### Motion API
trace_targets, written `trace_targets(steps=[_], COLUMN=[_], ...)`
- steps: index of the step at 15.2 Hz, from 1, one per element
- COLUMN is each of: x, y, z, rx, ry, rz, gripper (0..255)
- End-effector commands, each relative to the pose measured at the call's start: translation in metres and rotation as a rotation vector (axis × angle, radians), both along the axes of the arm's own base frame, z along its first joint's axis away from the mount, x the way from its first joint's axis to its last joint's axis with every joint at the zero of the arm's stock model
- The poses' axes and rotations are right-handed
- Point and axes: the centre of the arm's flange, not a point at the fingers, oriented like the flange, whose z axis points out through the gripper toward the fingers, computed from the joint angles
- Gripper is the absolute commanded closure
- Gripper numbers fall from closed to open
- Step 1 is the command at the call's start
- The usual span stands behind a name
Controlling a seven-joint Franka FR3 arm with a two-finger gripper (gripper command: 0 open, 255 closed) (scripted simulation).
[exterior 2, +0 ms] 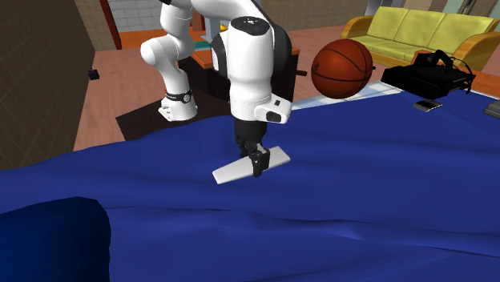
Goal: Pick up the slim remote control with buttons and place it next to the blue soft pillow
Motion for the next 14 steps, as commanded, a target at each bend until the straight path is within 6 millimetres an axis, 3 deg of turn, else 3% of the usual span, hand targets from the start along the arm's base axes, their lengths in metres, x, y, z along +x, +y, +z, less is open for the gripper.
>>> trace_targets(steps=[1,14], x=[0.000,0.000], y=[0.000,0.000], z=[0.010,0.079], rx=[0.000,0.000], ry=[0.000,0.000], rz=[0.000,0.000], gripper=[255,255])
